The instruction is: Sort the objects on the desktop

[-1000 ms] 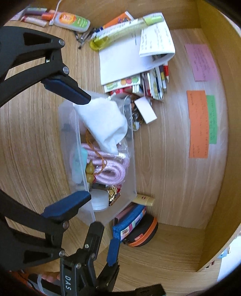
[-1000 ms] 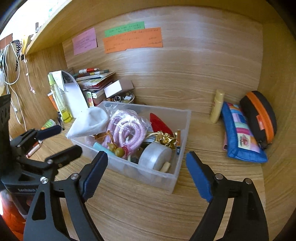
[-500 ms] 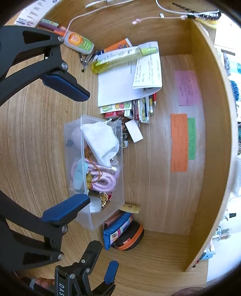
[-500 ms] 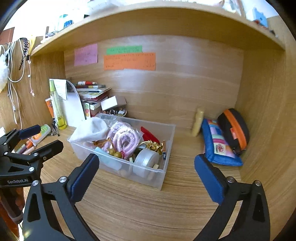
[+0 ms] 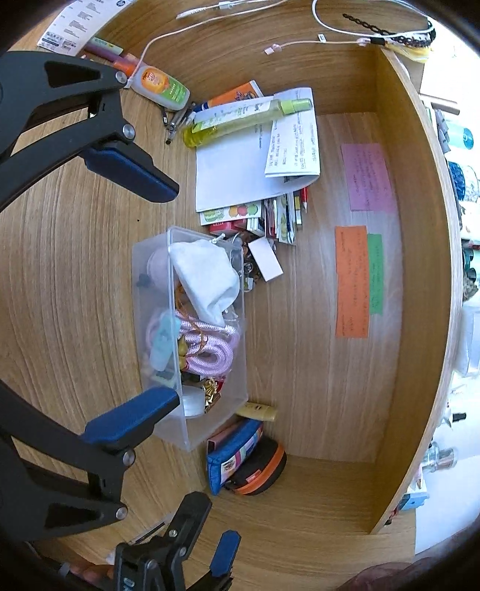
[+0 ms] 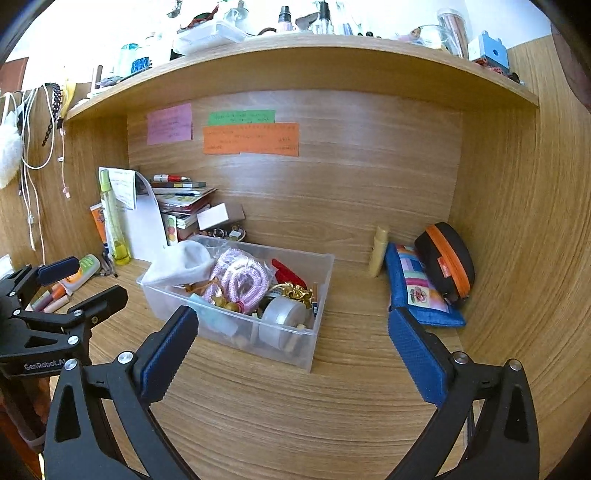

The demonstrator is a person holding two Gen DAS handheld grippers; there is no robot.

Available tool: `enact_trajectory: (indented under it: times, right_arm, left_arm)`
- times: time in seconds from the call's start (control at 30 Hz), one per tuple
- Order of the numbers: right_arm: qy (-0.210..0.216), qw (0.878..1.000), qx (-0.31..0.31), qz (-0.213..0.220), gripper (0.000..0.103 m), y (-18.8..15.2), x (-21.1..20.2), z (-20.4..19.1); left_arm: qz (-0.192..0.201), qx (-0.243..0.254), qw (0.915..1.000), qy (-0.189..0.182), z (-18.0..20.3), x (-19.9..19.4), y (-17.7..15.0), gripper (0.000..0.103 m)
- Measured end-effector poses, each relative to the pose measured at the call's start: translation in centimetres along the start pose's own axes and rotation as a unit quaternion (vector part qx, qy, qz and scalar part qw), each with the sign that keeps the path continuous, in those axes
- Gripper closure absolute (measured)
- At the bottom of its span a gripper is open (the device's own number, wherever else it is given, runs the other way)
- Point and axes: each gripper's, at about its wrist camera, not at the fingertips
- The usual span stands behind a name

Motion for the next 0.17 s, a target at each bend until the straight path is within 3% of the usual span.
enact_trajectory:
  times: [0.17]
  right_arm:
    - [0.0, 1.0, 0.007, -0.01, 0.0, -0.24, 0.72, 0.5]
  left_arm:
    - [0.011, 0.012, 0.9999, -0.001, 0.58, -0.12, 0.0, 0.002]
Point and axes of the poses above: each gripper's, at about its wrist camera, not at the fingertips, and x roughly the way its jaws point, z to its right, y to its top, and after that the axes turned 13 degrees about y, right-handed
